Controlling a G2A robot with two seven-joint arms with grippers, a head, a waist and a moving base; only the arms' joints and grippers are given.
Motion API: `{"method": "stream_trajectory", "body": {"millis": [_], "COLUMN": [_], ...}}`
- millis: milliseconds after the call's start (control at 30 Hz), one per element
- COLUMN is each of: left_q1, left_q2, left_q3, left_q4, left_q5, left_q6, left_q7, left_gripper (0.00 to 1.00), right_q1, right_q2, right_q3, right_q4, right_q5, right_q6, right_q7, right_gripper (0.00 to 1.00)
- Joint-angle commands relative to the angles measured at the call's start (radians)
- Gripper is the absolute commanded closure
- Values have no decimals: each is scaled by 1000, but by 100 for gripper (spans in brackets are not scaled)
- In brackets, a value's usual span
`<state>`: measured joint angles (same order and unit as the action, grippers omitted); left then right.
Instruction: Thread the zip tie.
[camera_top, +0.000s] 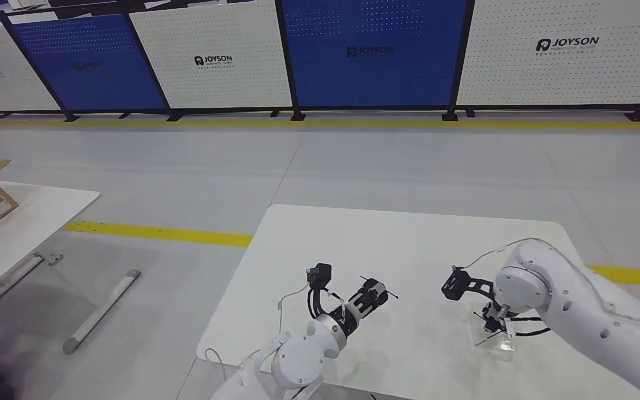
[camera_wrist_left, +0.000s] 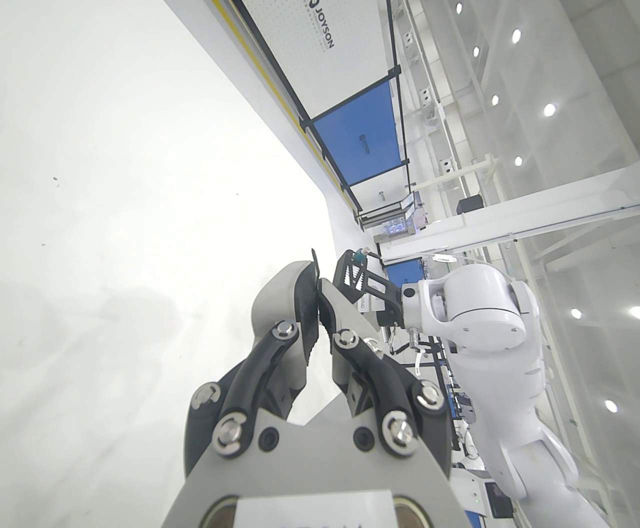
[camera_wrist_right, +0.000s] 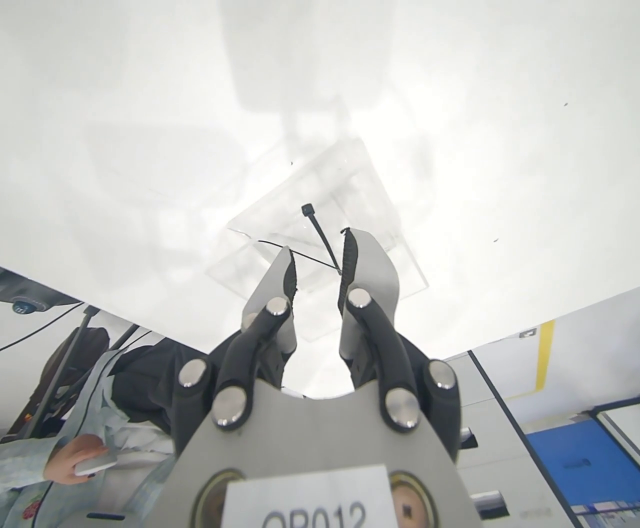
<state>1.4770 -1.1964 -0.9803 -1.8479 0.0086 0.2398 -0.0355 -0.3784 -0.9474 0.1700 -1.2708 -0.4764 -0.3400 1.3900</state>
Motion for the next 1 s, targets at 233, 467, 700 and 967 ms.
{"method": "stream_trajectory", "body": {"millis": [233, 467, 700, 967], "left_q1": [0, 0, 0, 0], "left_q2": [0, 0, 0, 0], "left_q3": [0, 0, 0, 0], "left_q4": [0, 0, 0, 0], "left_q5": [0, 0, 0, 0], "left_q6": [0, 0, 0, 0], "left_q7": [0, 0, 0, 0], "left_gripper": [100, 100, 100, 100], "right_q1": [-1, -6, -4, 15], "right_q2": [-30, -47, -59, -32], "right_q3": [0, 0, 0, 0], "right_q4": [51, 75, 98, 55], "right_q5": [-1, -3, -6, 10], "right_q6": [0, 0, 0, 0], "right_q7": [0, 0, 0, 0], "right_gripper": [81, 82, 100, 100]}}
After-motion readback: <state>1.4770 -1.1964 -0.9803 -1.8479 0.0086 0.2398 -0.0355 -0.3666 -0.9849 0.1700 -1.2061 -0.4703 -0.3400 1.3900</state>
